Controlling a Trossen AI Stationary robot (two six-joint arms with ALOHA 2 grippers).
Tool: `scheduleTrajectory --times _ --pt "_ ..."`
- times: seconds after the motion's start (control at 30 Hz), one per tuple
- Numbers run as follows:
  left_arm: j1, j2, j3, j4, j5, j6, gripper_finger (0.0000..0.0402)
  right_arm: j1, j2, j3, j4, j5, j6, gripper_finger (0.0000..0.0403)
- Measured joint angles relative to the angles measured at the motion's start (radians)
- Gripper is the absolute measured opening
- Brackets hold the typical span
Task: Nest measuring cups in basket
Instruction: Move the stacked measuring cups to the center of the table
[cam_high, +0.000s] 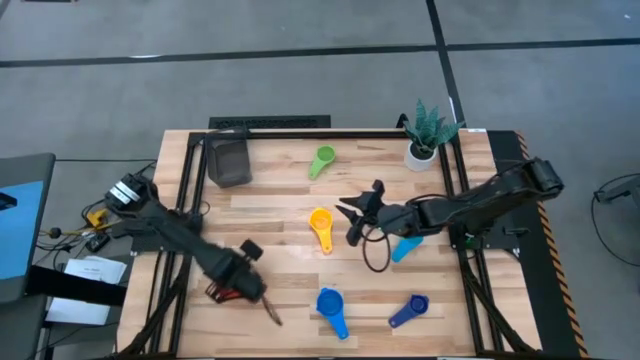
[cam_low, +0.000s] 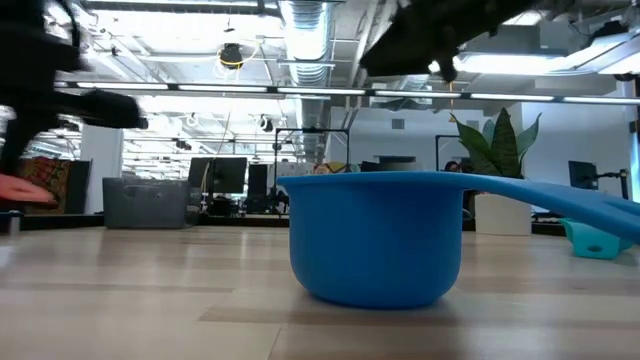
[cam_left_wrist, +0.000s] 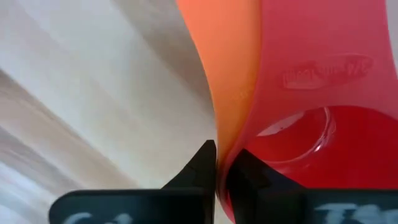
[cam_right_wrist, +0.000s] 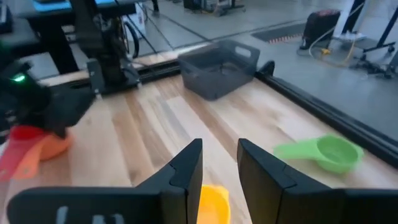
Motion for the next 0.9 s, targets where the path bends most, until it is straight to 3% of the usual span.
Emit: scheduleTrajectory --times 0.3,0.47,0.63,0.9 --pt "0.257 0.001 0.028 0.152 -0.025 0.444 0.001 0.048 -0.07 -0.001 -0.308 0.013 0.211 0.0124" --pt "0.336 0.002 0.05 0.25 -0.002 0.63 0.001 0.081 -0.05 -0.002 -0.456 0.102 0.343 0.0124" --pt "0.373 0.007 0.052 0.313 0.033 0.736 0.001 0.11 -0.052 -0.002 -0.545 0.124 0.445 0.0124" --pt "0.415 0.018 0.054 0.349 0.057 0.81 0.001 0.128 -0.052 -0.002 -0.547 0.139 0.488 0.0124"
